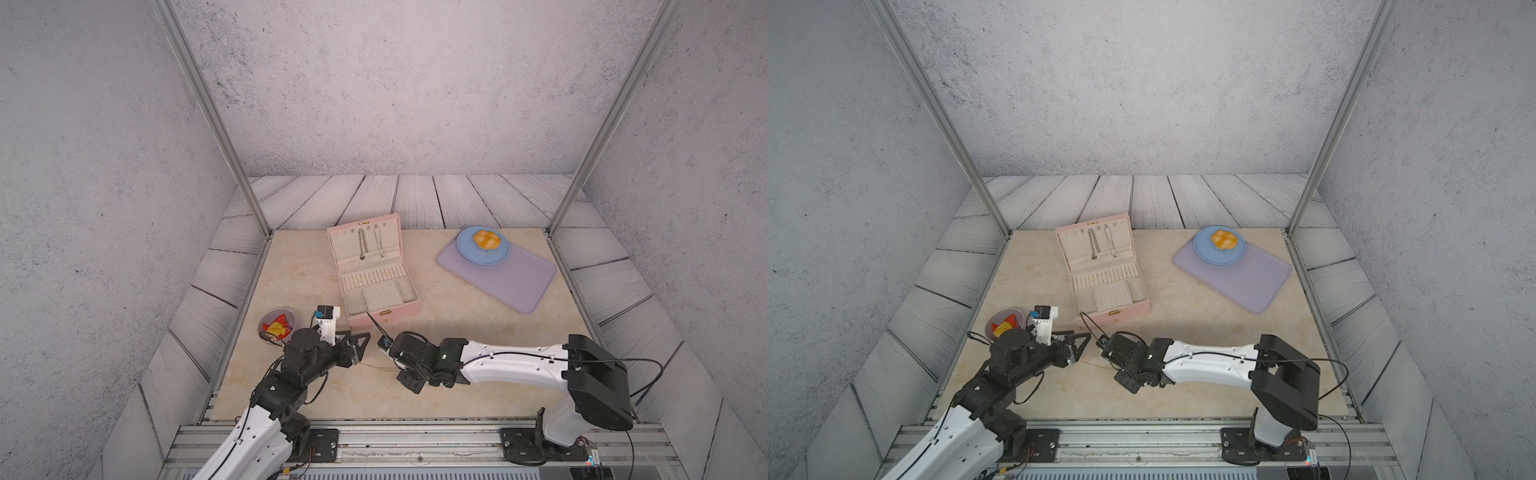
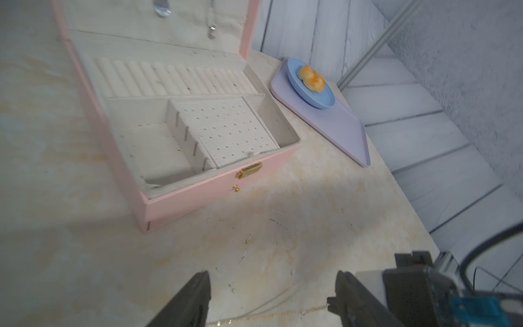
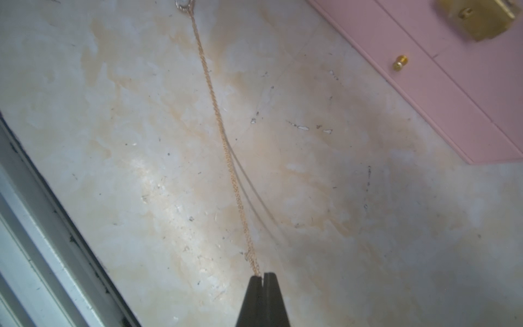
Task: Put jewelry chain into jewelry box
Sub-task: Pick up the necklace from the center of the board.
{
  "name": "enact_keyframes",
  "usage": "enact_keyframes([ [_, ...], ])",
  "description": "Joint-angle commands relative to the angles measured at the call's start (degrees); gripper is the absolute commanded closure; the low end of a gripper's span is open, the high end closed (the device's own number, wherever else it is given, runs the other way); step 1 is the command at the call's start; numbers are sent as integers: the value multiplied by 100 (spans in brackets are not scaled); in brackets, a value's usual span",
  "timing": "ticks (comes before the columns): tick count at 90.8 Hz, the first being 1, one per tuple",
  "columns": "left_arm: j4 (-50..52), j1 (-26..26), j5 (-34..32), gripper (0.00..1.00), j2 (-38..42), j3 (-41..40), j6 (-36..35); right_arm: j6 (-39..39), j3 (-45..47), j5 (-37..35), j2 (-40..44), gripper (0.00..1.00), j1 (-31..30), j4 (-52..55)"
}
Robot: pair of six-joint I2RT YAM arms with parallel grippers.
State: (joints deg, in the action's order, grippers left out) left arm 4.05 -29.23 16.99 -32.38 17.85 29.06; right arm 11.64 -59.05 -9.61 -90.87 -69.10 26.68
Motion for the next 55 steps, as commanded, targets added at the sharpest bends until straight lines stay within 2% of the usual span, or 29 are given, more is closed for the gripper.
enact_keyframes([
  [1,-1176,-351,305,32,-264,-229,-690,275,69,-327,492,100,74,545],
  [7,-1643,-554,472,38,-443,-436,-937,341,129,-307,723,100,117,606],
  [19,-2021,-1003,630,42,-767,-583,-1597,406,186,-154,1085,100,200,683],
  [35,-2369,-1493,625,38,-1433,-389,-2237,425,191,-101,1424,100,218,815],
  [55,-3181,-1787,965,35,-2857,-31,-2678,456,165,-71,1825,100,222,831],
])
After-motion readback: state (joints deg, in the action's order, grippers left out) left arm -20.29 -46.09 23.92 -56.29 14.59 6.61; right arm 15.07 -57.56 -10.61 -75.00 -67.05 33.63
